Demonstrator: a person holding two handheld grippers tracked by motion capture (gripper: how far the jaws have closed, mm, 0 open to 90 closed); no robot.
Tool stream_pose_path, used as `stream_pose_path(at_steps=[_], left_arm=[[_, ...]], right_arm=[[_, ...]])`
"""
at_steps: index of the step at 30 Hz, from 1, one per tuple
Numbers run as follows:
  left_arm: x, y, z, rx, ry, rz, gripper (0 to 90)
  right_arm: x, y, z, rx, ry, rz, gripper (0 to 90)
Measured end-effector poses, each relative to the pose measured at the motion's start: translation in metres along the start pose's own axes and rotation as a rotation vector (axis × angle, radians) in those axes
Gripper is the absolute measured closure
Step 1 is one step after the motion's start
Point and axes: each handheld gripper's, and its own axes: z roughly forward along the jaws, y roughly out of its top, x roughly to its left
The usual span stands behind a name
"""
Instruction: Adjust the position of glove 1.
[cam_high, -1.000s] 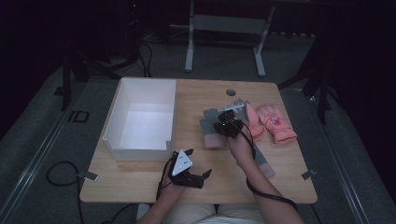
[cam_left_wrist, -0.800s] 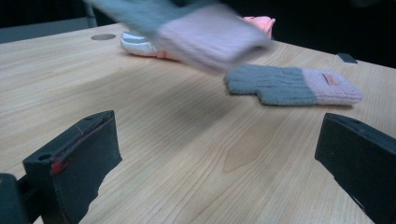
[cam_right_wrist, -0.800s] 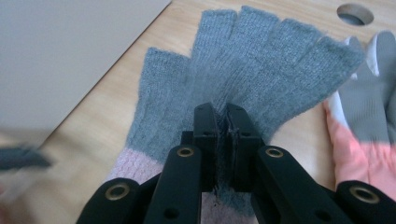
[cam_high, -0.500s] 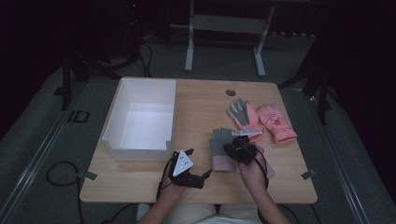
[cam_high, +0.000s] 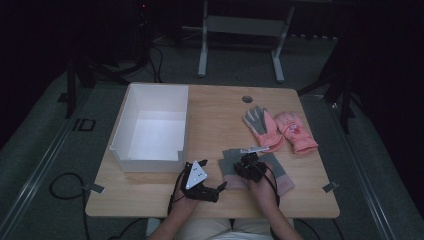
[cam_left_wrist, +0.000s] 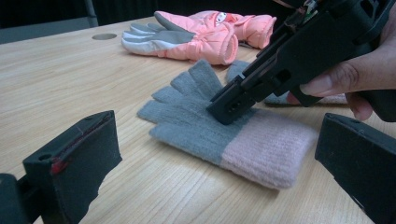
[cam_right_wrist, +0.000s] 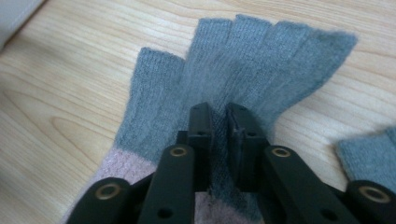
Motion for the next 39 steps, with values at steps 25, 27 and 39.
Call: stream_pose_path(at_steps=[25, 27, 39], left_arm=[[-0.001, 0.0, 0.001, -0.001, 0.002, 0.005, 0.0], [-0.001, 0.0, 0.001, -0.001, 0.003, 0.006, 0.0], [-0.002, 0.0, 0.0, -0.004, -0.003, 0.013, 0.0]], right_arm=[[-0.099, -0.011, -0.072, -0.104, 0.089, -0.178, 63.2], [-0.103, -0.018, -0.071, -0.086, 0.071, -0.202, 63.2], [-0.117, -0.042, -0.047, 0.0, 0.073, -0.301, 65.2]])
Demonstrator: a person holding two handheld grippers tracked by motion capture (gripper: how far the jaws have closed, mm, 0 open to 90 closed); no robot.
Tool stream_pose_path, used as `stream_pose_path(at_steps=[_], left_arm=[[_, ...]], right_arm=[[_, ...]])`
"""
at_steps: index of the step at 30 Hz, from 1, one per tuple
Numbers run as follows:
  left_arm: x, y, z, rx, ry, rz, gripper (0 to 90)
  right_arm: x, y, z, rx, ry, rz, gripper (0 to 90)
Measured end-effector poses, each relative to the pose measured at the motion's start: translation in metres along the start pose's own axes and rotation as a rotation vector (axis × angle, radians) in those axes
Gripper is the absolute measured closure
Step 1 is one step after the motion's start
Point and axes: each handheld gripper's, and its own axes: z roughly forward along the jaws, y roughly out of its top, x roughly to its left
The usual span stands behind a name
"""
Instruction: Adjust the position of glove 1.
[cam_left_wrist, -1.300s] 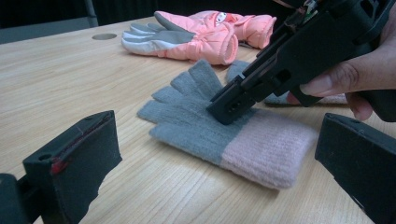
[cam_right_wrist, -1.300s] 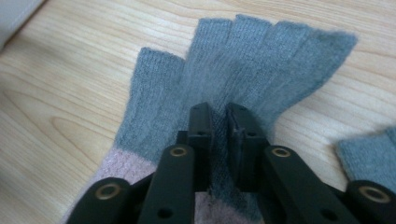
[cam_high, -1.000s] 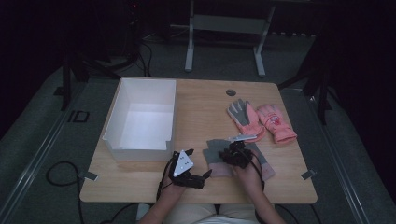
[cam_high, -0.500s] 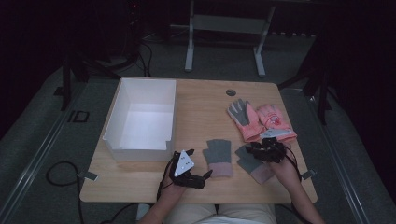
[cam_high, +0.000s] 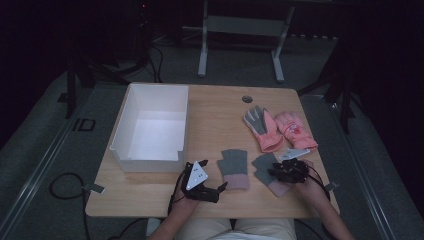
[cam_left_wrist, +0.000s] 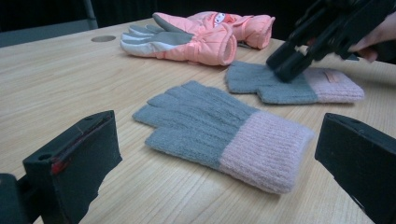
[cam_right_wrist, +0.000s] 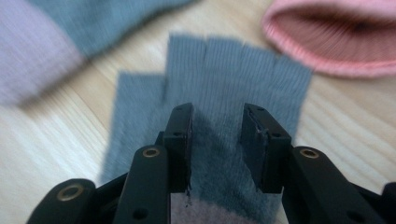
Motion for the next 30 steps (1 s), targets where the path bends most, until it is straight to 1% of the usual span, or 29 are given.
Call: stream_pose_path(at_steps=[1, 3, 4, 7, 8, 9, 10, 11, 12, 13, 16, 18, 19, 22, 24, 26, 29, 30], left_arm=[[0.0, 0.0, 0.0, 0.002, 0.0, 0.001, 0.0], [0.0, 0.0, -0.001, -0.006, 0.008, 0.0, 0.0], [0.0, 0.0, -0.001, -0.007, 0.008, 0.0, 0.0], [0.0, 0.0, -0.001, -0.005, 0.005, -0.003, 0.0], [0.0, 0.0, -0.001, -0.004, 0.005, -0.003, 0.0], [0.0, 0.0, -0.001, -0.005, 0.004, -0.003, 0.0], [0.0, 0.0, -0.001, -0.005, 0.003, -0.003, 0.0], [0.0, 0.0, -0.001, -0.005, 0.003, -0.003, 0.0], [0.0, 0.0, -0.001, -0.004, 0.004, -0.004, 0.0], [0.0, 0.0, -0.001, -0.003, 0.003, -0.005, 0.0], [-0.001, -0.001, -0.001, -0.006, 0.006, -0.001, 0.0], [-0.001, 0.0, -0.001, -0.004, 0.006, -0.002, 0.0], [0.0, 0.0, -0.001, 0.0, 0.005, -0.002, 0.0], [-0.001, 0.0, -0.001, -0.003, 0.005, 0.0, 0.0], [0.0, 0.0, -0.001, 0.0, 0.003, 0.0, 0.0], [0.0, 0.0, -0.001, 0.002, 0.006, 0.0, 0.0], [-0.001, 0.0, -0.001, -0.005, 0.012, 0.005, 0.0], [-0.001, 0.0, -0.001, -0.003, 0.012, 0.006, 0.0]], right_arm=[[-0.001, 0.0, 0.0, 0.002, 0.008, 0.014, 70.3], [0.002, 0.0, 0.0, 0.007, -0.007, -0.002, 79.4], [0.003, 0.0, 0.0, 0.007, -0.007, 0.002, 82.1], [0.004, 0.002, 0.001, 0.012, -0.013, 0.032, 84.6], [0.004, 0.003, 0.001, 0.019, -0.015, 0.053, 85.0], [0.005, 0.005, -0.001, 0.029, -0.026, 0.066, 85.3], [0.007, 0.007, -0.004, 0.032, -0.049, 0.068, 85.4], [0.009, 0.008, -0.009, 0.02, -0.068, 0.074, 85.5], [0.01, 0.01, -0.015, 0.001, -0.073, 0.093, 85.5], [0.011, 0.012, -0.022, -0.019, -0.088, 0.119, 85.5], [0.014, 0.017, -0.045, -0.066, -0.146, 0.199, 85.5], [0.017, 0.021, -0.059, -0.091, -0.181, 0.236, 85.5], [0.018, 0.022, -0.065, -0.095, -0.198, 0.25, 85.5], [0.021, 0.023, -0.081, -0.124, -0.242, 0.318, 85.5], [0.024, 0.022, -0.087, -0.135, -0.275, 0.353, 85.5], [0.027, 0.021, -0.088, -0.142, -0.299, 0.387, 85.5], [0.029, 0.015, -0.082, -0.143, -0.339, 0.426, 85.5], [0.028, 0.012, -0.079, -0.135, -0.338, 0.443, 85.5]])
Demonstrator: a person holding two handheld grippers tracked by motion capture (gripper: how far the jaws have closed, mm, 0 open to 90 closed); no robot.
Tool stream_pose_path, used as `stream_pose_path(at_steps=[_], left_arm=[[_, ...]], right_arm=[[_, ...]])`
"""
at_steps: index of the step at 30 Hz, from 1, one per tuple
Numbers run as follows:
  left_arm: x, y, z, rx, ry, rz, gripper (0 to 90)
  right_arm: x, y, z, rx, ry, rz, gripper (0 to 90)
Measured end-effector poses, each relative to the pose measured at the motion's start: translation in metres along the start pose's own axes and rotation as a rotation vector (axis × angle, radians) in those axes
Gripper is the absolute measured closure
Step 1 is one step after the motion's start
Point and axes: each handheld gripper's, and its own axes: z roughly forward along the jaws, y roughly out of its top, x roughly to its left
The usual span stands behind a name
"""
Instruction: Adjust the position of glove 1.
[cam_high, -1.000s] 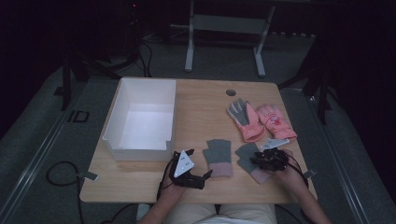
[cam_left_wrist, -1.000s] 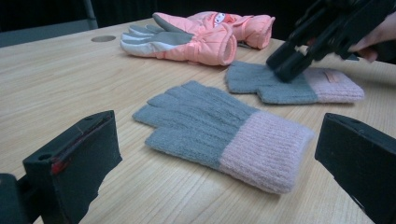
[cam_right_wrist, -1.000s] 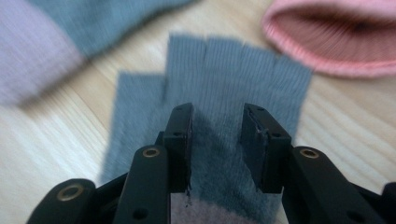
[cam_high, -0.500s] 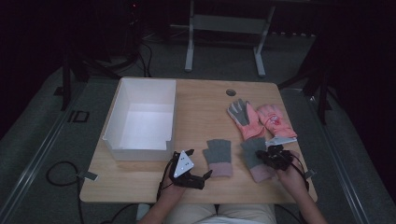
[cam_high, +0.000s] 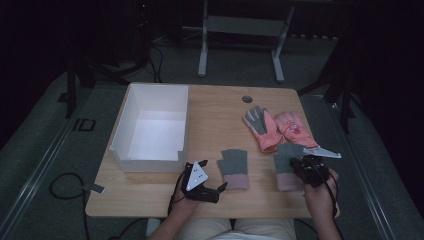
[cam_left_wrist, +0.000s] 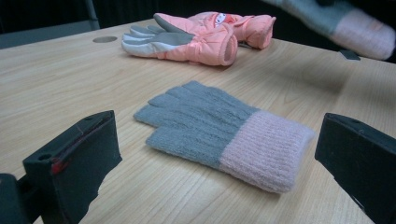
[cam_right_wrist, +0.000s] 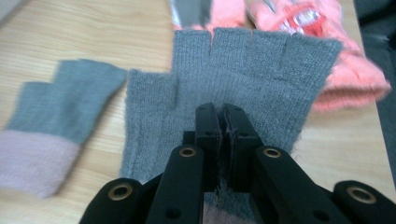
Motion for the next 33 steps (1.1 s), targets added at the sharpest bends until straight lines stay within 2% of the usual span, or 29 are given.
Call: stream_pose_path(at_steps=[3, 8, 12, 16, 19, 21, 25, 27, 29, 33], left_arm=[[0.0, 0.0, 0.0, -0.002, 0.001, -0.003, 0.0], [0.001, 0.0, 0.0, 0.0, 0.002, -0.007, 0.0], [0.001, 0.0, 0.0, 0.005, 0.003, -0.008, 0.0], [0.0, 0.0, 0.0, 0.002, 0.002, -0.005, 0.0], [0.001, 0.0, 0.0, 0.007, 0.002, -0.007, 0.0], [0.001, 0.0, 0.0, 0.003, 0.0, -0.004, 0.0], [0.001, 0.0, 0.0, 0.008, -0.003, -0.006, 0.0], [0.001, 0.0, 0.0, 0.005, -0.003, -0.005, 0.0], [0.001, 0.0, 0.0, 0.008, -0.003, -0.008, 0.0], [0.001, 0.0, 0.0, 0.006, -0.002, -0.009, 0.0]], right_arm=[[0.003, -0.009, 0.011, 0.021, -0.042, -0.009, 85.5], [0.002, -0.019, 0.03, 0.055, -0.027, 0.015, 85.4], [-0.004, -0.022, 0.044, 0.063, -0.038, 0.052, 85.3], [-0.009, -0.026, 0.056, 0.088, -0.043, 0.055, 84.8], [-0.01, -0.029, 0.062, 0.106, -0.046, 0.059, 82.4], [-0.014, -0.033, 0.067, 0.106, -0.032, 0.069, 75.8], [-0.016, -0.033, 0.065, 0.103, -0.022, 0.056, 70.1], [-0.018, -0.03, 0.063, 0.104, -0.015, 0.031, 67.4], [-0.022, -0.027, 0.059, 0.093, 0.01, -0.013, 63.9], [-0.032, -0.021, 0.05, 0.076, 0.114, -0.104, 60.7]])
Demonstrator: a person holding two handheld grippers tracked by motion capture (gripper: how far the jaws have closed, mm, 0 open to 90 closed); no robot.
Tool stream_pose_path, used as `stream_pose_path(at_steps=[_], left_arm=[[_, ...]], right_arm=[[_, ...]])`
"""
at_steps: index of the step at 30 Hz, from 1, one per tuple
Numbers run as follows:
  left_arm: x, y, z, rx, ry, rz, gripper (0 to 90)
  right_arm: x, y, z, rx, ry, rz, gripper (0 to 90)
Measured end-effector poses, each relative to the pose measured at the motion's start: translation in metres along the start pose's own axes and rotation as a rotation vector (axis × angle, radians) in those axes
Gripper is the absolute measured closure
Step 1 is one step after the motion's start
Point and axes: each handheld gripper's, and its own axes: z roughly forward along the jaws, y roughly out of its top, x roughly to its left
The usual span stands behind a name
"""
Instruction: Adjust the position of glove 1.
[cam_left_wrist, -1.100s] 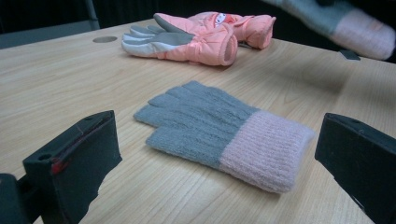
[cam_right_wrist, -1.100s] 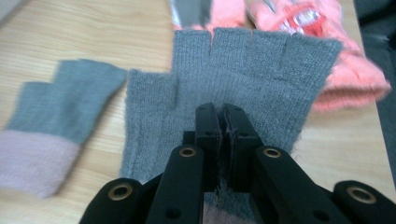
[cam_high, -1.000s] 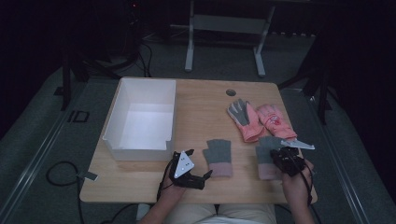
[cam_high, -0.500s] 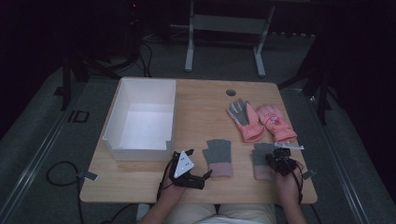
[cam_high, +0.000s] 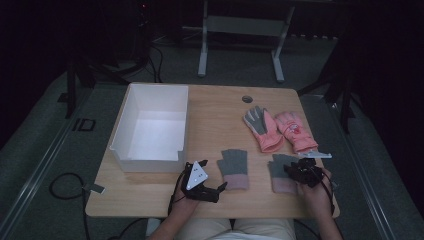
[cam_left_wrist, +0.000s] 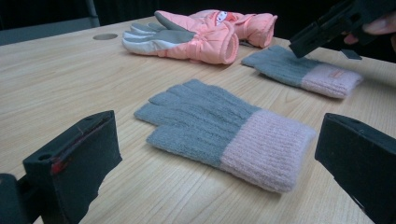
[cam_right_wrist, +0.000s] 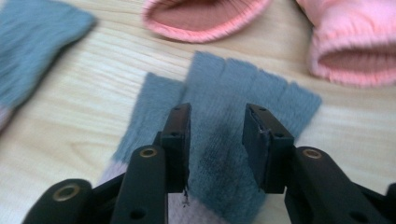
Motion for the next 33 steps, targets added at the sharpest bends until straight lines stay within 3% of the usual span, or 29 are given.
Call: stream_pose_path(at_steps=[5, 7, 12, 14, 20, 25, 28, 33], left_arm=[[0.0, 0.0, 0.0, 0.003, 0.0, -0.001, 0.0], [0.0, 0.0, 0.0, 0.003, 0.001, 0.001, 0.0], [0.0, 0.0, 0.0, 0.0, -0.001, 0.0, 0.0], [0.0, 0.0, 0.0, 0.002, -0.002, -0.002, 0.0], [0.0, 0.0, 0.001, 0.004, -0.003, 0.004, 0.0], [0.0, 0.0, 0.0, 0.003, -0.004, -0.002, 0.0], [0.0, 0.0, 0.001, 0.006, -0.003, 0.002, 0.0], [0.0, 0.0, 0.001, 0.004, -0.006, 0.0, 0.0]], right_arm=[[-0.011, 0.001, 0.0, 0.035, 0.062, -0.067, 59.6], [-0.01, -0.001, 0.002, 0.051, 0.064, -0.097, 58.8], [-0.007, -0.007, 0.011, 0.079, 0.053, -0.122, 60.1], [-0.006, -0.01, 0.014, 0.083, 0.047, -0.096, 61.1], [0.005, -0.008, 0.014, 0.109, -0.004, -0.123, 79.2], [0.013, -0.006, 0.014, 0.117, -0.055, -0.116, 83.9], [0.011, -0.001, 0.008, 0.096, -0.031, -0.072, 84.7], [0.014, 0.021, -0.013, 0.031, -0.018, -0.085, 84.8]])
